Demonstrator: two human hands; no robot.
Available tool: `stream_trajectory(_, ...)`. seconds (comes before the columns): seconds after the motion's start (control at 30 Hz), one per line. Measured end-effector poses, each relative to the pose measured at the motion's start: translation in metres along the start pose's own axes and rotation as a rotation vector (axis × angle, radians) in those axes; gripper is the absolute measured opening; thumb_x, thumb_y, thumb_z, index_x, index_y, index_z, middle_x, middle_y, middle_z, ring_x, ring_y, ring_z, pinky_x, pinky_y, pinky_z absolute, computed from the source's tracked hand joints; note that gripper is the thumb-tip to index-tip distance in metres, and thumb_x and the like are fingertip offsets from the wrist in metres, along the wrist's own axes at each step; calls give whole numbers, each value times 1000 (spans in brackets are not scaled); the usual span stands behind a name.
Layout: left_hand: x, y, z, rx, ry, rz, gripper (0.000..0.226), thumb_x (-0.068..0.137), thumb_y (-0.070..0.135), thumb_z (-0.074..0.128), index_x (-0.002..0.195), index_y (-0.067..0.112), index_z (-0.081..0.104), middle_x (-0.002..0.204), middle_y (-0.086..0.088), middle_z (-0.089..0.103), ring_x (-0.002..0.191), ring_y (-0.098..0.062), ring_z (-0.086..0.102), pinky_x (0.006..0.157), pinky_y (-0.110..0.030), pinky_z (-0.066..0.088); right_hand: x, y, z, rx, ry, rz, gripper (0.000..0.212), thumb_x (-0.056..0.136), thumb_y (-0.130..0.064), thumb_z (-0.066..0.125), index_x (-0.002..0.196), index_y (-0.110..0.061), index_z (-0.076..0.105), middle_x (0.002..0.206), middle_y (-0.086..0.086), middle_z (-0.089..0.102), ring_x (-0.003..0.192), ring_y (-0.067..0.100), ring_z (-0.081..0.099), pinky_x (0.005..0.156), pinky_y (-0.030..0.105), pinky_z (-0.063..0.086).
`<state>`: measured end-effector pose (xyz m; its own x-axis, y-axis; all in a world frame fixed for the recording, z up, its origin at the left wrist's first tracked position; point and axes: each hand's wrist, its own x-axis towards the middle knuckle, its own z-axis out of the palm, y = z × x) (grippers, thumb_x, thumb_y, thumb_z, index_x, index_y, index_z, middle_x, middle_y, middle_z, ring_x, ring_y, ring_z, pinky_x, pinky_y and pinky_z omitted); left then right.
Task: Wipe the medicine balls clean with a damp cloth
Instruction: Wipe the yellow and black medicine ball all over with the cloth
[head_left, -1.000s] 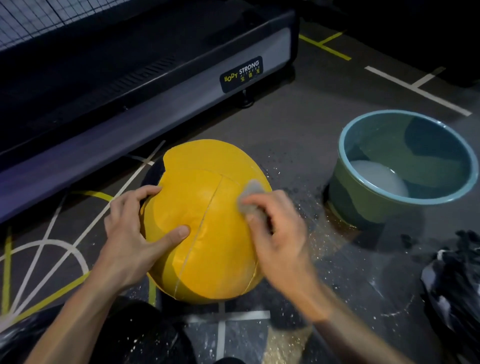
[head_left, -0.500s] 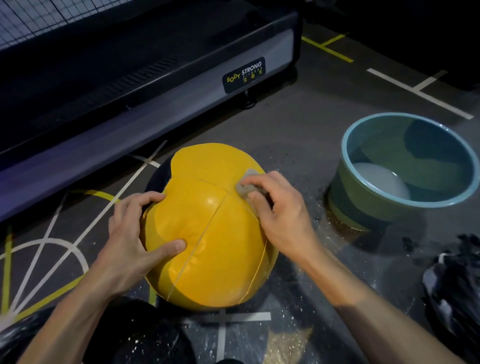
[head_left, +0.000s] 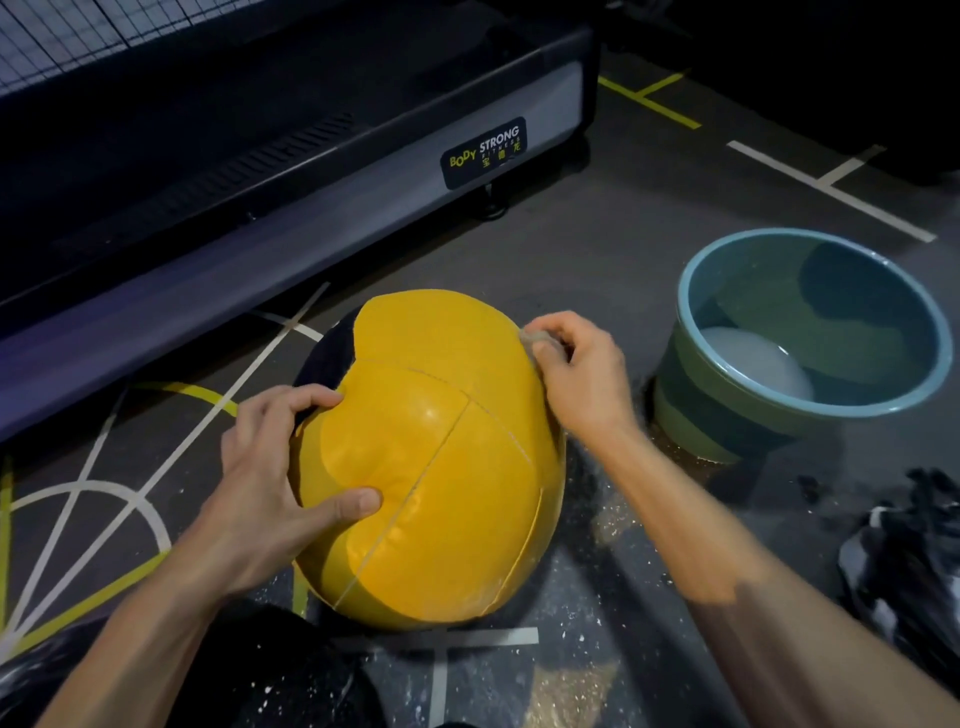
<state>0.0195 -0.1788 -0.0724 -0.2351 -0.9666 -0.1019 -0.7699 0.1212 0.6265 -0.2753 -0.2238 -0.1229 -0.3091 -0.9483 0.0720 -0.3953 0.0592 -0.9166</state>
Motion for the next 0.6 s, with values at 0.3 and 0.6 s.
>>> stream_trajectory(0.3,4,2,-1,24,-29,12,90,44,89,70,123,75,29,136,30,21,131,-9,25,101,-42,34,27,20,-3,-130,-45,14,12,103,-20,58,102,-28,68,102,-9,68,94,6,61,89,38,54)
stream_trajectory(0.6,6,-5,-12,40,-94,17,97,46,88,74,131,65,33,139,37,21,132,-14,32,103,-49,42,-36,12,-7,-37,-11,-345,22,100,-8,61,117,-18,70,120,-7,65,114,3,58,101,21,46)
